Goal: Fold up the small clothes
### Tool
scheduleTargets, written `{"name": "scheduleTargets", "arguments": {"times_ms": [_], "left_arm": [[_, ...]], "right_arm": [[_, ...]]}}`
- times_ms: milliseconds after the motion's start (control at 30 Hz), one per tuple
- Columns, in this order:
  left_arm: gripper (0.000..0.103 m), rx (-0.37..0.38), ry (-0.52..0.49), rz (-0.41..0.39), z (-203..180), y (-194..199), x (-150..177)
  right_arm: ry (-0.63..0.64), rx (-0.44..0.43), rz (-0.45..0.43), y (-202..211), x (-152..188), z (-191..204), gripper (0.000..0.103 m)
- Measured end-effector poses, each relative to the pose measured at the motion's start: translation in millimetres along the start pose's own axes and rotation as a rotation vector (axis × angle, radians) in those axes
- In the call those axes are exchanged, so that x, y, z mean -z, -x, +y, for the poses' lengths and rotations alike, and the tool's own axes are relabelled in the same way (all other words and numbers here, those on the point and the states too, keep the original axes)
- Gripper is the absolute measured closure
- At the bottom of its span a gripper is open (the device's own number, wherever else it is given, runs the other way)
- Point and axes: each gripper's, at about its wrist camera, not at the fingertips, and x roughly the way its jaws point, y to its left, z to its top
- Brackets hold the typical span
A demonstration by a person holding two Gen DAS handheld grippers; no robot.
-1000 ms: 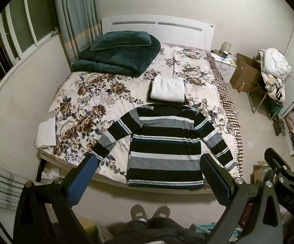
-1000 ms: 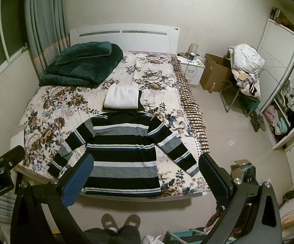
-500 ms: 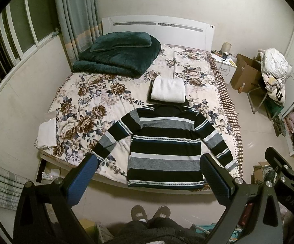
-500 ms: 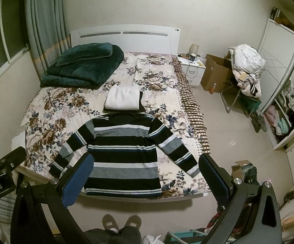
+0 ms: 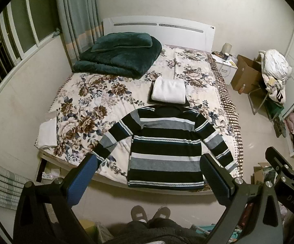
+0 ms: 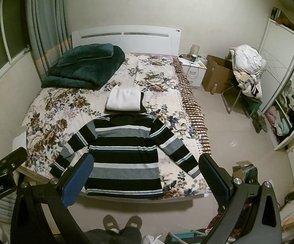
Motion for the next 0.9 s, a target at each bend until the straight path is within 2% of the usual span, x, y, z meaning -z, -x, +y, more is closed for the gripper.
{"name": "scheduleTargets", "arguments": {"times_ms": [733,800,867,900], "left_arm": [[0.000,0.006,-0.005,0.005,-1,3,-3],[0.000,-0.008,-0.010,-0.015,-2,1,-5],[0.000,-0.028,-0.012,-0.044,-2,-25,-12],[0.000,-0.048,-0.014,-0.067,-2,-36,-14]], "right_arm": [[-0.014,-0.007,0.001,-10,2,2,0.000],[-0.049,-0.015,0.005,-2,-11,2,0.000],[-0.095,-0.015,0.031,-15,-15,2,0.000],[-0.120,-0.026,0.040,-30,-25,19,0.000]]}}
